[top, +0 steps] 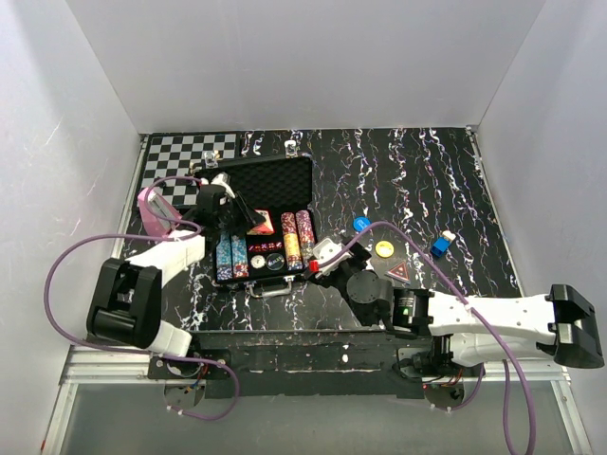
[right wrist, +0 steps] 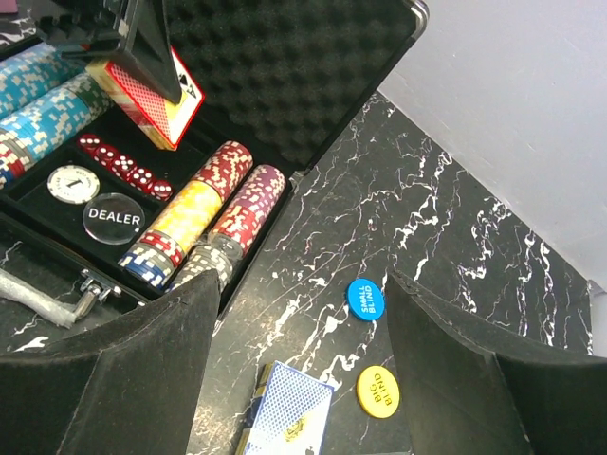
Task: Pack up texas hold em set
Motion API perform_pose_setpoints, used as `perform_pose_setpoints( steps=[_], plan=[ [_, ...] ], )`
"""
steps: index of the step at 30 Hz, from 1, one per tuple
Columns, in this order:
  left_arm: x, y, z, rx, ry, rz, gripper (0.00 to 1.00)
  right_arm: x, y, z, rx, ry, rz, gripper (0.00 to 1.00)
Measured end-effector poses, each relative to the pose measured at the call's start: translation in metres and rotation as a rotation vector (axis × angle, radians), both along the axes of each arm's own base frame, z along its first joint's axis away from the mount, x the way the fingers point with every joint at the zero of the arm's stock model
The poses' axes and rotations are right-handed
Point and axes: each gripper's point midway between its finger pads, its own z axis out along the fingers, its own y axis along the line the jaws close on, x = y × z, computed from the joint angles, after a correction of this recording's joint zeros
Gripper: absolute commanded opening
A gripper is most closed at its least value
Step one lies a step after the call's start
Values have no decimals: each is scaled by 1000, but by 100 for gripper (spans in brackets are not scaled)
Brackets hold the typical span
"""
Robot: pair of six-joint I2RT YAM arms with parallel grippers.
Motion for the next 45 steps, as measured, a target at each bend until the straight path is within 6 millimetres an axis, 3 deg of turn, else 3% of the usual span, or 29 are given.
perform_pose_setpoints(
  steps=[10, 14, 19, 23, 29, 35, 36, 41, 45],
  plan=[
    [0, -6, -38, 41, 73, -1, 0, -2, -5, 0, 37, 30, -14, 77],
    [1, -8, -40, 41, 73, -5, 0, -2, -8, -4, 32, 37, -19, 77],
    [2, -9, -44, 43, 82, -4, 9, -2, -9, -8, 30, 47, -26, 77],
    [5, -12, -49, 35, 100, 0, 18, -2, -10, -9, 30, 50, -32, 77],
    [6, -13, -51, 44, 121, -4, 68, -2, -11, -11, 36, 60, -38, 77],
    [5, -11, -46, 84, 147, -2, 87, -3, -12, -14, 30, 67, -43, 77],
    [4, -9, -45, 93, 150, 0, 96, -3, -13, -15, 28, 69, -44, 77],
    [2, 6, -29, 181, 140, 26, 98, -3, -13, -16, 33, 74, -45, 77],
    [1, 22, -6, 255, 97, 57, 98, -3, -13, -16, 34, 76, -46, 77]
  ],
)
